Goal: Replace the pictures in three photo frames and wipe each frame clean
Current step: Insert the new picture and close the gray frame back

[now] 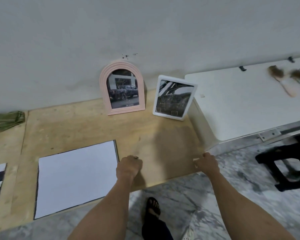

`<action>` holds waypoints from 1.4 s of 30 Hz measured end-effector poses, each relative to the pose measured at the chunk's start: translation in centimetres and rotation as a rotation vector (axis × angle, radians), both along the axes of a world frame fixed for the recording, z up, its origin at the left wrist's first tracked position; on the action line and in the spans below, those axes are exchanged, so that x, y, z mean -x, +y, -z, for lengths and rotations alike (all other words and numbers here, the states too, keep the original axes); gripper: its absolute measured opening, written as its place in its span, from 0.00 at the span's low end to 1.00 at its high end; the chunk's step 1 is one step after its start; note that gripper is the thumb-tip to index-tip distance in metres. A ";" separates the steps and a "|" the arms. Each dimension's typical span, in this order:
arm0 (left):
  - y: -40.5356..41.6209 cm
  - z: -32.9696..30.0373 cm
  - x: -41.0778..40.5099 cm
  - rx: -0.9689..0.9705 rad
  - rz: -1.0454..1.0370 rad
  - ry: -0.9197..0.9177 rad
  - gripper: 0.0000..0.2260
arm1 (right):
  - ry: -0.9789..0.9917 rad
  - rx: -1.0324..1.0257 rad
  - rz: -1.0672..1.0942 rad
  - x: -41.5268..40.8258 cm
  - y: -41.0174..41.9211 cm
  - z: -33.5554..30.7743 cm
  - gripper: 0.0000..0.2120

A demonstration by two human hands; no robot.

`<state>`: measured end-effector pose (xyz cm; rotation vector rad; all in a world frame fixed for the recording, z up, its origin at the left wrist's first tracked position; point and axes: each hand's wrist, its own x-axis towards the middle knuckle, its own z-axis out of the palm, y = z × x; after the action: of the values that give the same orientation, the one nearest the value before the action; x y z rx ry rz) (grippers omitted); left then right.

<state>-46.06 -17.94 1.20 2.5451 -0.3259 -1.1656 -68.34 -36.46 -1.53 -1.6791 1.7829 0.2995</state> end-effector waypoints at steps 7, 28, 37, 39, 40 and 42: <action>1.4 2.2 -1.7 0.241 -0.409 0.168 0.04 | -0.236 -0.038 0.244 1.3 -1.1 -1.0 0.12; 29.6 0.9 -19.1 0.342 -0.773 -0.049 0.11 | -0.518 -0.163 0.087 -19.7 22.1 -1.4 0.08; 30.6 3.3 -18.7 0.298 -0.739 -0.005 0.06 | -0.409 -0.151 0.115 -19.4 23.0 -0.1 0.06; 30.7 3.4 -18.6 0.281 -0.731 -0.018 0.05 | -0.413 -0.158 0.118 -19.2 23.3 -0.1 0.07; 30.7 3.4 -18.5 0.281 -0.724 -0.028 0.05 | -0.412 -0.156 0.112 -19.2 23.4 -0.2 0.08; 30.5 3.2 -18.4 0.281 -0.712 -0.040 0.05 | -0.396 -0.145 0.108 -19.1 23.5 -0.3 0.08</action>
<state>-27.66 12.56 -1.98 2.1448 0.3645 -0.7295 -49.23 -12.93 -1.26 -1.4189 1.5100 0.0408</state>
